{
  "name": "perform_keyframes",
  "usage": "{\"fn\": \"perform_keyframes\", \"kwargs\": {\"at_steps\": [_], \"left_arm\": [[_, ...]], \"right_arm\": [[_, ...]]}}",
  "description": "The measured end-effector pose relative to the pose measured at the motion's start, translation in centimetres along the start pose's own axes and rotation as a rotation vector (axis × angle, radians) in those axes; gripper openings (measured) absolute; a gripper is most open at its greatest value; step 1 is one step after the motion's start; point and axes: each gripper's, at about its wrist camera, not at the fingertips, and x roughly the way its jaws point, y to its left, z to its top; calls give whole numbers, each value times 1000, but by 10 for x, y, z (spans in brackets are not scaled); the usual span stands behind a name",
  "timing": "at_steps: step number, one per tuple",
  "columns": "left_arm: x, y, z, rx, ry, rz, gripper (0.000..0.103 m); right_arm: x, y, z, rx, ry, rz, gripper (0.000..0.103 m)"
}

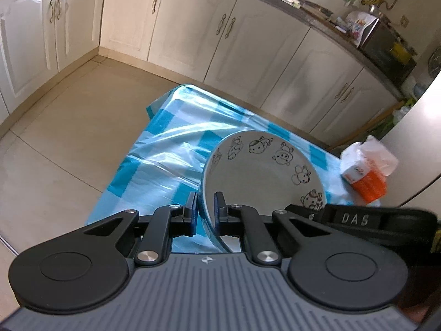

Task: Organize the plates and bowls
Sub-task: 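Lift and carry the cartoon-print bowl with both grippers over the pink floral bowl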

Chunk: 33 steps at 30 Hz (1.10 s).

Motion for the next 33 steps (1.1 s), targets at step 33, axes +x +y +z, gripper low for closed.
{"fn": "perform_keyframes", "kwargs": {"at_steps": [33], "left_arm": [[-62, -160, -94, 221, 88, -200, 5]], "right_arm": [[-197, -144, -99, 127, -178, -16, 11]]}}
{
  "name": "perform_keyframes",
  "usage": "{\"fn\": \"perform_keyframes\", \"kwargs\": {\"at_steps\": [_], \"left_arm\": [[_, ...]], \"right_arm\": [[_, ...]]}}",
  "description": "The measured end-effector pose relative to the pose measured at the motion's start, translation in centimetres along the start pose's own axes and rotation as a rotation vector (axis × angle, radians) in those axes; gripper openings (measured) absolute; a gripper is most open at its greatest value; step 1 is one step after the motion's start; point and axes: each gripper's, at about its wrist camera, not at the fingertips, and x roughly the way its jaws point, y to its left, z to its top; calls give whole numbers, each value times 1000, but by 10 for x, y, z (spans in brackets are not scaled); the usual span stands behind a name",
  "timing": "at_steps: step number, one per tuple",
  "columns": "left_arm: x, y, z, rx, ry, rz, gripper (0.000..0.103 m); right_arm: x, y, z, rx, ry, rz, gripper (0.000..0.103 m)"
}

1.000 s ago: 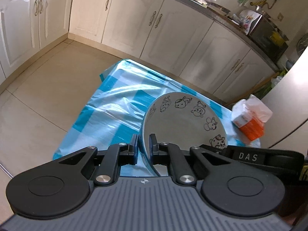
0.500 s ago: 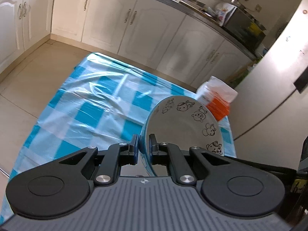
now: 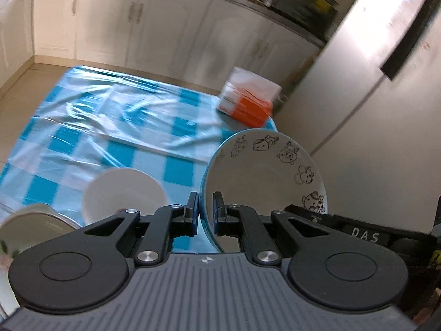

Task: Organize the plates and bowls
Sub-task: 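Lift and carry the cartoon-print bowl with both grippers over the pink floral bowl, then lower the cartoon-print bowl into the pink floral bowl and open both grippers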

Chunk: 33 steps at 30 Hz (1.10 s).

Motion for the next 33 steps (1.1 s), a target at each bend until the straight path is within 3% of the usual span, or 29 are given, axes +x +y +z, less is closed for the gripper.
{"fn": "perform_keyframes", "kwargs": {"at_steps": [10, 23, 33], "left_arm": [[32, -41, -21, 63, 74, 11, 5], [54, -67, -42, 101, 81, 121, 4], [60, -77, -43, 120, 55, 133, 4]], "right_arm": [[-26, -52, -12, 82, -11, -45, 12], [-12, -91, -28, 116, 34, -59, 14], [-3, -94, -29, 67, 44, -65, 32]]}}
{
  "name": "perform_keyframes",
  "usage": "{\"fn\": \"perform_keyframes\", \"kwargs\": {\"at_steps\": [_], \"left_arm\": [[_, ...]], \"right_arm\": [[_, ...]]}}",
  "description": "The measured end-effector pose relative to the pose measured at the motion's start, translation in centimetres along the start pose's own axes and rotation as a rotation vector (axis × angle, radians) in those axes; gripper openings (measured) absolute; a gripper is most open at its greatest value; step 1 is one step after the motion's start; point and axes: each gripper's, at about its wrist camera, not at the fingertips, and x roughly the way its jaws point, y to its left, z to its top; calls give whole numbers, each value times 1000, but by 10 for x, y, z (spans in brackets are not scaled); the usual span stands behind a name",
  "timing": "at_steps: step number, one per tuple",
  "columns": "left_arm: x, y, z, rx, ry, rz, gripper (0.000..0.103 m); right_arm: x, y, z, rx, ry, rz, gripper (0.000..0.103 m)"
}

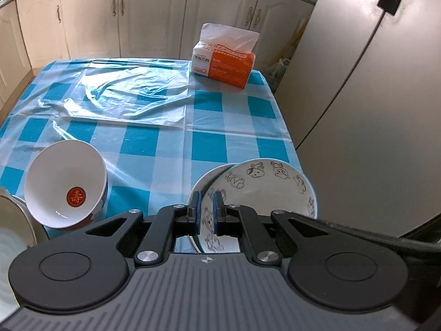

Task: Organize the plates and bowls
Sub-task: 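Lower the cartoon-print bowl into the pink floral bowl and open both grippers, then move both grippers to the white bowl with the red character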

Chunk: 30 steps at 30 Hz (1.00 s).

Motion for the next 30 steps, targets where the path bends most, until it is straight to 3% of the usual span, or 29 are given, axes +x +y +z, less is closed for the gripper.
{"fn": "perform_keyframes", "kwargs": {"at_steps": [9, 14, 19, 30], "left_arm": [[7, 15, -2, -38, 4, 28, 5], [-1, 27, 1, -55, -19, 46, 6], [-8, 38, 2, -61, -34, 68, 7], [-10, 48, -7, -62, -4, 61, 10]], "right_arm": [[-2, -4, 0, -12, 1, 3, 27], [-17, 4, 5, -72, -50, -32, 27], [-19, -3, 7, -50, -72, -45, 38], [6, -14, -1, -33, -42, -90, 42]]}}
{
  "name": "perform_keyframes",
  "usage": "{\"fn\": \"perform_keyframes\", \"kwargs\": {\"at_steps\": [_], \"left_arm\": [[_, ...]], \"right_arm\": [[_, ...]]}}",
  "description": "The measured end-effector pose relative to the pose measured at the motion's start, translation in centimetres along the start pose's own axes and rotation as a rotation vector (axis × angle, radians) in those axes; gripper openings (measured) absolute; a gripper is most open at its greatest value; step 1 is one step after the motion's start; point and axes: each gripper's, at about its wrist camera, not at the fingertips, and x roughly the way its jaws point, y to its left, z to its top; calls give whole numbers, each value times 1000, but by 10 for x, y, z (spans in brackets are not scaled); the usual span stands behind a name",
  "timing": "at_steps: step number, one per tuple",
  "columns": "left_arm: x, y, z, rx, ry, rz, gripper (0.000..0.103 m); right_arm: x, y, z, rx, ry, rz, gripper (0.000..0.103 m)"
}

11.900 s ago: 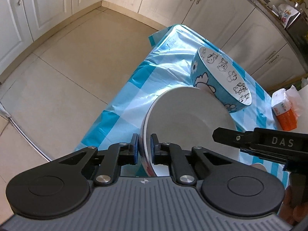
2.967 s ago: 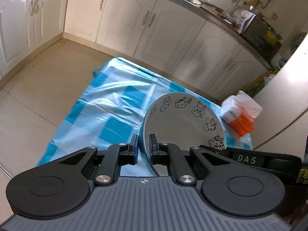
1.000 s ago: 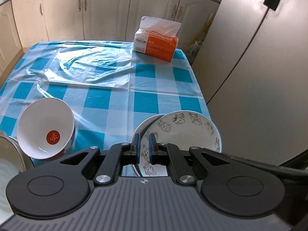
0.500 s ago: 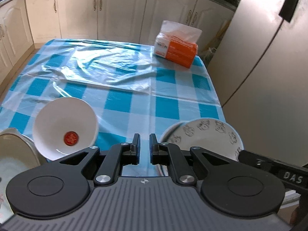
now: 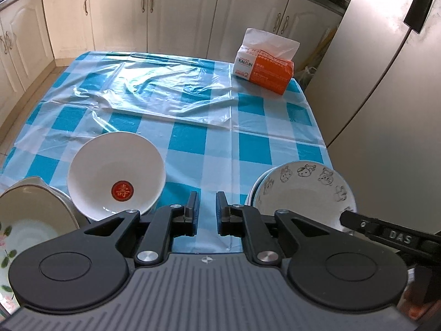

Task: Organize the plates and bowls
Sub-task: 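Move both grippers to the white bowl with the red character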

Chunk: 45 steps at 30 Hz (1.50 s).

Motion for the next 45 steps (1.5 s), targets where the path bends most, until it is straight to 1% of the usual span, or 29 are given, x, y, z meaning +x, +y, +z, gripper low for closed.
{"fn": "perform_keyframes", "kwargs": {"at_steps": [4, 7, 9, 10, 11, 12, 13, 15, 17, 19, 21, 23, 24, 28, 30, 32, 34, 39, 45], "left_arm": [[-1, 4, -2, -4, 8, 7, 11], [-2, 8, -2, -9, 15, 9, 11], [-4, 9, -3, -6, 15, 9, 13], [-5, 10, -3, -4, 16, 11, 17], [-6, 11, -3, 0, 15, 13, 24], [-7, 11, -3, 5, 14, 15, 27], [-8, 11, -3, 7, 12, 15, 30], [-9, 11, -4, 10, 10, 9, 34], [-10, 12, -4, 10, 9, 2, 44], [-12, 12, -4, 11, 2, -2, 50], [-14, 13, -5, 17, -7, -3, 52], [-16, 14, -5, 23, -13, -5, 59], [-17, 15, -5, 23, -15, -5, 61], [-23, 22, -7, 22, -23, -9, 77], [-27, 27, -9, 23, -27, -9, 80], [-30, 33, -9, 21, -26, -15, 86], [-35, 38, -10, 18, -29, -19, 90], [-49, 58, -8, -18, -47, -44, 93], [-63, 84, -3, -73, -82, -40, 98]], "right_arm": [[9, -15, -3, 87, 32, 21, 43], [7, -15, -3, 97, 28, 24, 45], [3, -13, -2, 91, 18, 21, 45], [1, -13, -2, 95, 13, 22, 49], [-2, -12, -1, 100, 6, 21, 52], [-5, -11, -1, 100, -4, 19, 60], [-8, -10, -1, 94, -16, 18, 66], [-14, -5, 0, 63, -40, 7, 71], [-19, 2, 2, 34, -57, -5, 75], [-24, 8, 3, 15, -68, 1, 79], [-27, 14, 3, -4, -74, 7, 81], [-30, 21, 2, -23, -77, 8, 84], [-30, 24, 2, -30, -78, 11, 86], [-34, 38, -1, -57, -85, 26, 92], [-36, 43, -2, -69, -86, 35, 93], [-39, 50, -4, -83, -86, 44, 95], [-41, 57, -5, -93, -88, 48, 98], [-45, 74, -7, -120, -88, 68, 99], [-43, 99, -10, -156, -73, 105, 100]]}}
